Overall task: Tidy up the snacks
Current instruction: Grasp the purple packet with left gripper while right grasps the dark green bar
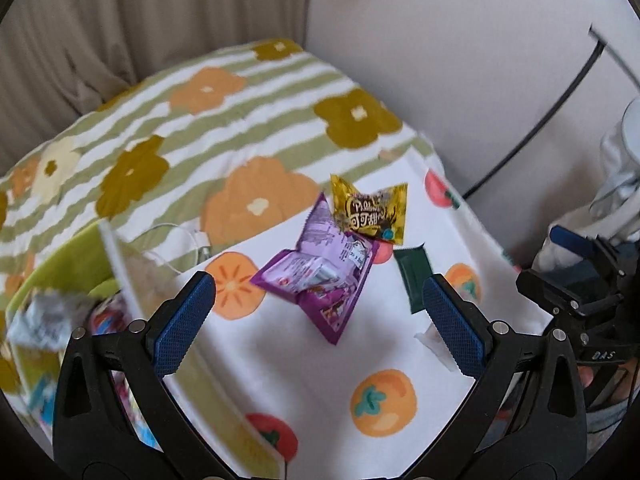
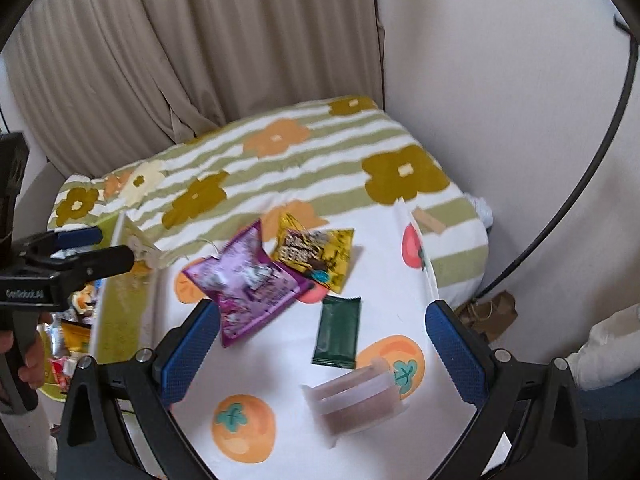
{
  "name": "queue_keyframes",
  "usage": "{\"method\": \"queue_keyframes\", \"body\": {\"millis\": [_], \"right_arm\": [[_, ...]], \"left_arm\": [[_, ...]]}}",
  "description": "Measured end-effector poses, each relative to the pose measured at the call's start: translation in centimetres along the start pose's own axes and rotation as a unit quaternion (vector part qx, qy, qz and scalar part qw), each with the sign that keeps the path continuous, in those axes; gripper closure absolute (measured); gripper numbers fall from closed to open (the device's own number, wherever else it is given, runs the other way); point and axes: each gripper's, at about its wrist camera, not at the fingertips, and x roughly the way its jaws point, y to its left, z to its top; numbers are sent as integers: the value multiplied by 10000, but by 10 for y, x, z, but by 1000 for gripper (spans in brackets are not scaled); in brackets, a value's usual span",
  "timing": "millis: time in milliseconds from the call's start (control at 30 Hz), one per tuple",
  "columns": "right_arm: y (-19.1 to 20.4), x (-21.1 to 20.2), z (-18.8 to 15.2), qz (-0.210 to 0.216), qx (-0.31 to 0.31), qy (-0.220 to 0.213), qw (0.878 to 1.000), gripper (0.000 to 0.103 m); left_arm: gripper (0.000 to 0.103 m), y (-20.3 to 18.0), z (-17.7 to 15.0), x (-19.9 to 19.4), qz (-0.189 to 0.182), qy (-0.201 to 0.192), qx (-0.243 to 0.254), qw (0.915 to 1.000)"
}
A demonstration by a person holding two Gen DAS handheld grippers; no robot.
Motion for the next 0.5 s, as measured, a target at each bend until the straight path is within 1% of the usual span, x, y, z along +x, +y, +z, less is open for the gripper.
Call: {"method": "queue_keyframes", "body": {"millis": [100, 133, 233, 367, 500], "right_arm": [[-7, 26, -1, 38, -32, 247, 9997, 1], [-8, 37, -3, 65, -43, 353, 9993, 1], [-12, 68, -9, 98, -56, 633, 9979, 1], [-12, 103, -16, 139, -129, 949, 9953, 1], [-10, 126, -21, 47, -254, 1087, 9937, 1]], "left_arm": [[1, -9, 14, 45, 98, 500, 306, 9982], [1, -11, 15, 55, 115, 602, 372, 9974], [1, -15, 18, 93, 203, 1034, 590, 9927], [1, -16, 17, 126, 272, 1388, 712, 9874], [1, -18, 16, 153, 301, 1626, 770, 9832]]}}
